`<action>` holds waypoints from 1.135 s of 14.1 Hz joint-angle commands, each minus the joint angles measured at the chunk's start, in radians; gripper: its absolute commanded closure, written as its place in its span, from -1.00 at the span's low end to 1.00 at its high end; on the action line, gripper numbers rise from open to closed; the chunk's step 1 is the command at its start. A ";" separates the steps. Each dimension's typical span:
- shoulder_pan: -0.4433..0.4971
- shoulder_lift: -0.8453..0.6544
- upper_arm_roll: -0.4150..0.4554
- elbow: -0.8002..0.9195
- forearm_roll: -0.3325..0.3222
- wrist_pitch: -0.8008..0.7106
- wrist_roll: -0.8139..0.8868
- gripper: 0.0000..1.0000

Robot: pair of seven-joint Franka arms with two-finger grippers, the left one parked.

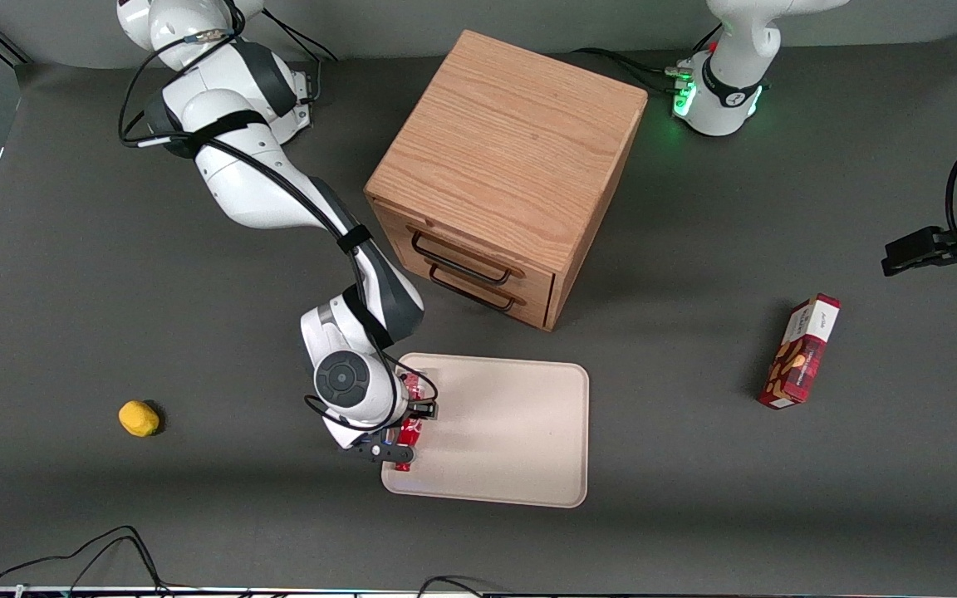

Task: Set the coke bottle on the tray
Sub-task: 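Lower the bottle onto the tray and lay it down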

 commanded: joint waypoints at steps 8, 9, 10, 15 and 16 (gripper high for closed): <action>0.011 0.012 -0.010 0.025 -0.006 -0.004 -0.004 -1.00; 0.011 0.011 -0.010 0.025 -0.006 -0.004 -0.004 -1.00; 0.010 0.008 -0.012 0.025 -0.006 -0.005 -0.004 -1.00; -0.007 -0.063 -0.010 0.011 -0.006 -0.075 -0.004 -1.00; -0.007 -0.089 -0.010 0.009 -0.006 -0.109 -0.004 -1.00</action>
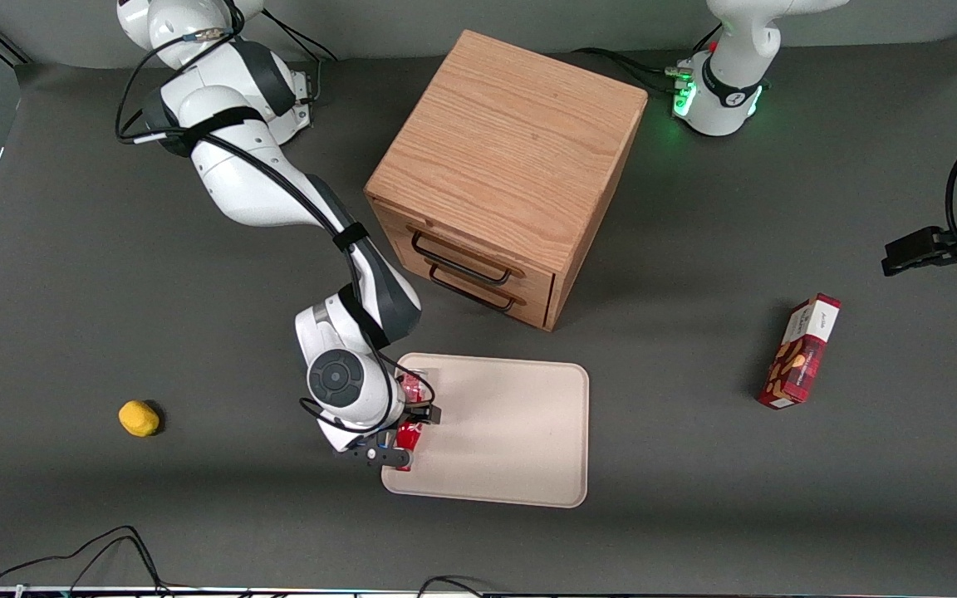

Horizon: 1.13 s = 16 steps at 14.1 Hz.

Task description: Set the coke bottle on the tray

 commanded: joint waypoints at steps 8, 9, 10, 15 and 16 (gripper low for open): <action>-0.165 -0.463 0.045 -0.301 0.012 -0.312 -0.075 -1.00; -0.223 -0.523 0.083 -0.347 0.012 -0.321 -0.079 -1.00; -0.304 -0.577 0.139 -0.388 0.012 -0.324 -0.113 -1.00; -0.653 -0.819 0.399 -0.602 -0.036 -0.389 -0.220 -1.00; -0.657 -0.856 0.401 -0.632 -0.056 -0.389 -0.220 -1.00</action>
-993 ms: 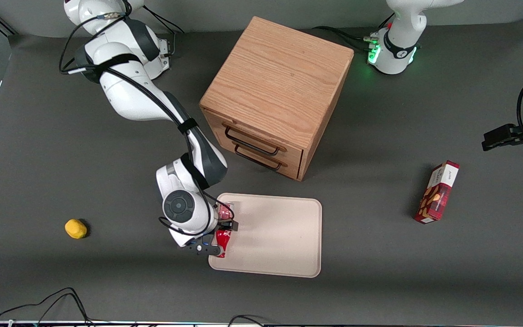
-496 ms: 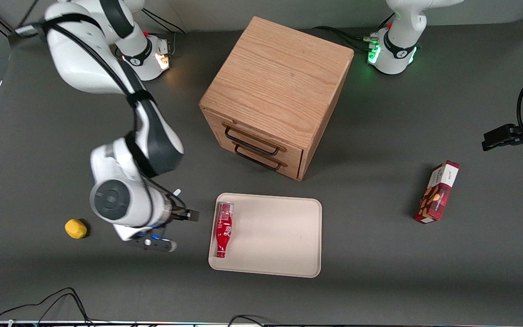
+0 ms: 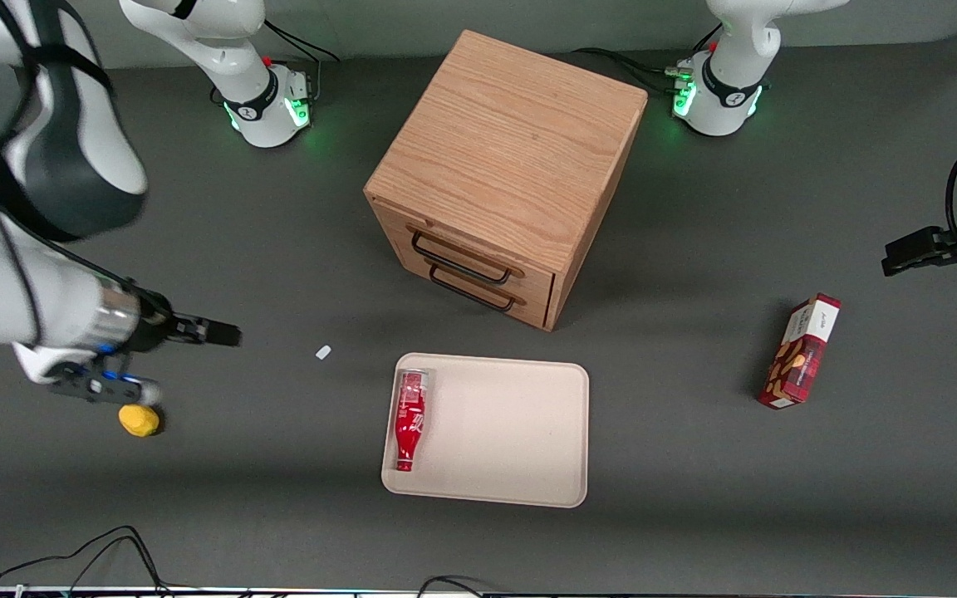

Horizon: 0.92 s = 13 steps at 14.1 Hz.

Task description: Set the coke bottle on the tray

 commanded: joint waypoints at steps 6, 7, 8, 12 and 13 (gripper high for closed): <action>0.339 -0.247 -0.402 -0.165 0.055 -0.045 -0.031 -1.00; 0.338 -0.245 -0.413 -0.147 0.079 -0.045 -0.032 -1.00; 0.338 -0.242 -0.419 -0.128 0.080 -0.045 -0.040 -1.00; 0.315 -0.239 -0.412 -0.117 0.083 -0.071 -0.052 -1.00; 0.313 -0.240 -0.410 -0.117 0.083 -0.073 -0.054 -1.00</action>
